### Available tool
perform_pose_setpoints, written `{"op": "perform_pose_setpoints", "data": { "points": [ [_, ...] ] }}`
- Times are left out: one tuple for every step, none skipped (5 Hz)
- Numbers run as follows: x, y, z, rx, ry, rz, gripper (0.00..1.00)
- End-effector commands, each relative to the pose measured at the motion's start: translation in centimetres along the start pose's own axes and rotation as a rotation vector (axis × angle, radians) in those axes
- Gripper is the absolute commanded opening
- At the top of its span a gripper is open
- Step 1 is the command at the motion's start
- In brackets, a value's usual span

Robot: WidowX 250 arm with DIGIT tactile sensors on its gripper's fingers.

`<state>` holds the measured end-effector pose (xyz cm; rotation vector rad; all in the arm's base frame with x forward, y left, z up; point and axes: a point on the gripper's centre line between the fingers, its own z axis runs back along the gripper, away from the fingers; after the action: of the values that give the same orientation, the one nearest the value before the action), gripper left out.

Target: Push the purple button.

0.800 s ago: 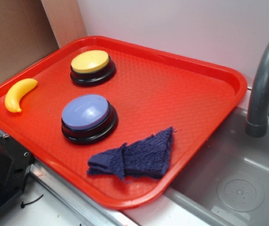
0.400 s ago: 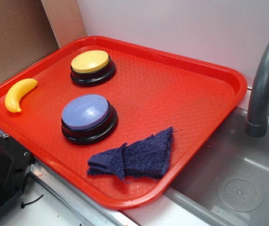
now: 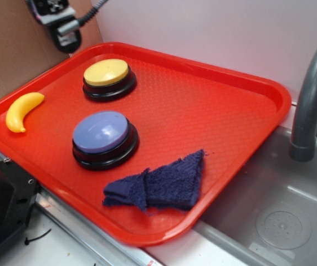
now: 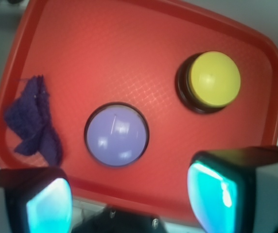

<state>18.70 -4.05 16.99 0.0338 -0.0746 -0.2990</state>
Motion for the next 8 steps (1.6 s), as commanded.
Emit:
{"op": "perform_pose_setpoints", "data": {
  "points": [
    [3.0,-2.2,-6.6,-0.028,-0.104,-0.225,1.00],
    [2.7,-2.4,-8.8,-0.067,-0.137,-0.185,1.00],
    [2.2,-2.1,-10.1,-0.078,-0.115,-0.185,1.00],
    [1.2,-1.6,-11.5,-0.081,-0.045,-0.177,1.00],
    [0.7,-1.1,-12.0,-0.084,-0.007,-0.177,1.00],
    [0.4,-0.8,-12.2,-0.086,0.013,-0.172,1.00],
    [0.8,-1.0,-11.5,-0.067,0.036,-0.191,1.00],
    [1.3,-1.2,-9.9,-0.035,0.035,-0.201,1.00]
  ]
}}
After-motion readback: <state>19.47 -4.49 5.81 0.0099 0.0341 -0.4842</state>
